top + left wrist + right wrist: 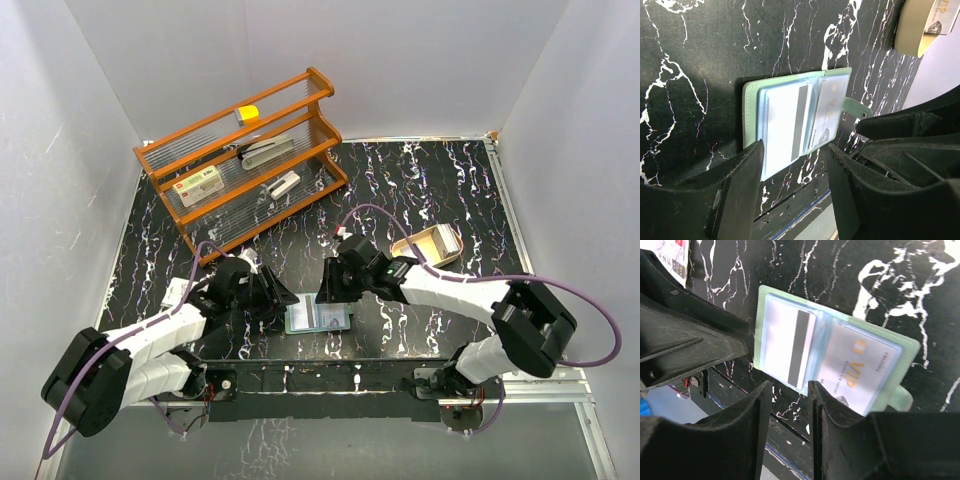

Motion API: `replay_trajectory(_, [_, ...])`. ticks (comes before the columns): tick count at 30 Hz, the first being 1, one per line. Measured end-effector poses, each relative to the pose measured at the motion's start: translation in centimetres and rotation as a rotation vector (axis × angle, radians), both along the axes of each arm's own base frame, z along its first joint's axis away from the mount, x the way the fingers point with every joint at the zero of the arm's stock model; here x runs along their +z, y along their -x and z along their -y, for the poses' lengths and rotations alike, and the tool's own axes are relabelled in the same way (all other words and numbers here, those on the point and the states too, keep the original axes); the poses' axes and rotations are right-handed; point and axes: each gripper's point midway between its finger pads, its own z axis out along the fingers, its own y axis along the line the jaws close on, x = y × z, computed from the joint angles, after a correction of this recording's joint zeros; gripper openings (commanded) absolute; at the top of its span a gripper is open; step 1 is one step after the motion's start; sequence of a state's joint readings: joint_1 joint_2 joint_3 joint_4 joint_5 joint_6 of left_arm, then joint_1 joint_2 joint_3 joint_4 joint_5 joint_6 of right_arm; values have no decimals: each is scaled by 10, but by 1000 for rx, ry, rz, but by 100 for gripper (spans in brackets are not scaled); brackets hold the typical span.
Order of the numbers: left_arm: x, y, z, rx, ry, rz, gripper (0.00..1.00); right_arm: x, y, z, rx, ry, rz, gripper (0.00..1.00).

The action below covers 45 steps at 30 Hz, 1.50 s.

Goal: Put the credit cards into the card holder
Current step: Turn over the card slot in the card holder.

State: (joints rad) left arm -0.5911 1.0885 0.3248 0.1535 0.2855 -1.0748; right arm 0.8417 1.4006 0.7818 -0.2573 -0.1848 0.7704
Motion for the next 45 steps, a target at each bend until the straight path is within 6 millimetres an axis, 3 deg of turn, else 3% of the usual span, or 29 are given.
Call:
replay_trajectory(4, [0, 1, 0, 3, 9, 0, 52, -5, 2, -12, 25, 12, -2, 24])
replay_trajectory(16, [5, 0, 2, 14, 36, 11, 54, -38, 4, -15, 42, 65, -57, 23])
replay_trajectory(23, [1, 2, 0, 16, 34, -2, 55, -51, 7, -21, 64, 65, -84, 16])
replay_trajectory(34, [-4, 4, 0, 13, 24, -19, 56, -56, 8, -23, 79, 94, -73, 5])
replay_trajectory(45, [-7, 3, 6, -7, 39, -30, 58, -57, 8, -22, 86, 119, -65, 4])
